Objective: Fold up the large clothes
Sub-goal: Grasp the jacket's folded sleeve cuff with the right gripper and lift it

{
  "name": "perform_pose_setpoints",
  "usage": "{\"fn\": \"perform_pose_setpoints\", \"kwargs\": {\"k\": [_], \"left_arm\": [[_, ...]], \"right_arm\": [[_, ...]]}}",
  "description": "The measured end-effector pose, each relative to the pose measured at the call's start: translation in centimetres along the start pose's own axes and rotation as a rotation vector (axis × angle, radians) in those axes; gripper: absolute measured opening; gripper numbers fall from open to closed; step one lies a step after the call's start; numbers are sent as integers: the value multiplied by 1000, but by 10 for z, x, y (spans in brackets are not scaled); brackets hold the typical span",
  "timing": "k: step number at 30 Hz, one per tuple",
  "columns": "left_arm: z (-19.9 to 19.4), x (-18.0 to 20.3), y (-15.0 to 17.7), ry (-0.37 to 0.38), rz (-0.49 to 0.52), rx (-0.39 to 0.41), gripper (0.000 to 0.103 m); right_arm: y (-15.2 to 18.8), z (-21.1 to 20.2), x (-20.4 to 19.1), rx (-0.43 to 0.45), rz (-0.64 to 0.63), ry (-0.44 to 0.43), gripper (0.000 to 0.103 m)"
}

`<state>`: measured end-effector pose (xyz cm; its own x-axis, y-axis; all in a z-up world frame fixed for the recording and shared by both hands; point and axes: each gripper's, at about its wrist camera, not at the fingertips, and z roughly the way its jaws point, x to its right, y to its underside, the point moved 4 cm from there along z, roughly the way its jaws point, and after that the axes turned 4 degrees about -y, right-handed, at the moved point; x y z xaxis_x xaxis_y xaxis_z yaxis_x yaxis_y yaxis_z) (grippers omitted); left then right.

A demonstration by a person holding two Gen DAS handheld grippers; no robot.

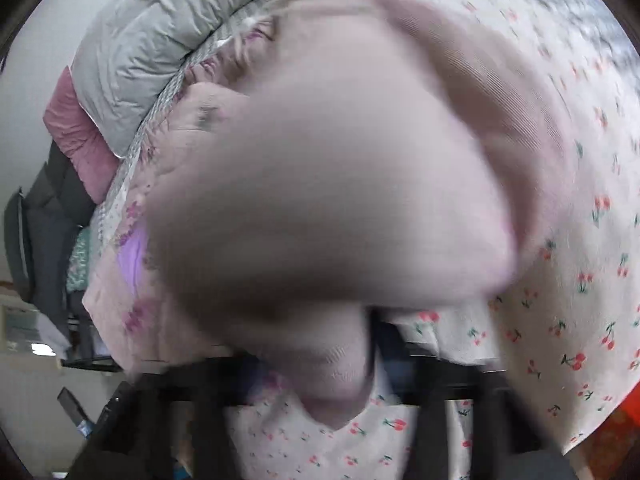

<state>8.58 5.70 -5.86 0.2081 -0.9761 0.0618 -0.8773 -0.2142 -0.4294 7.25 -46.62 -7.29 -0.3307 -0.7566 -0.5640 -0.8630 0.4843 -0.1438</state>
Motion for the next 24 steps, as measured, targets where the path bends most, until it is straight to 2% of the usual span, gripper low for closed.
{"fn": "perform_pose_setpoints", "kwargs": {"k": [2,5,8,9,10,11,12,13,14,16,18,20,24], "left_arm": [[2,2,2,17,5,-10,103],[2,2,3,23,10,-15,103],[0,-2,2,19,10,-3,103],[-1,-4,2,17,7,1,103],[-2,-6,2,16,3,5,103],[-3,-9,3,16,1,9,103],[-3,-11,3,14,0,11,103],[-3,-14,5,7,0,12,103],[-2,-18,7,2,0,7,103],[1,-25,13,7,-3,-9,103],[2,-32,19,29,-12,-28,103],[4,-34,26,51,-15,-44,103],[10,-33,40,108,-4,-84,102]], "right_arm": [[1,-25,9,43,-17,9,12],[-8,-80,9,153,-101,120,11],[-34,-153,19,332,-129,351,12],[-43,-176,26,382,-124,429,14],[-49,-195,33,412,-106,474,22],[-52,-205,37,427,-86,491,30],[-54,-219,41,443,-65,508,33],[-53,-228,41,454,-63,514,43],[-50,-233,40,467,-71,508,64],[-41,-243,29,527,-111,493,83],[-36,-241,14,519,-149,454,84],[-35,-226,-1,470,-179,369,84],[-26,-168,-45,349,-250,226,84]]}}
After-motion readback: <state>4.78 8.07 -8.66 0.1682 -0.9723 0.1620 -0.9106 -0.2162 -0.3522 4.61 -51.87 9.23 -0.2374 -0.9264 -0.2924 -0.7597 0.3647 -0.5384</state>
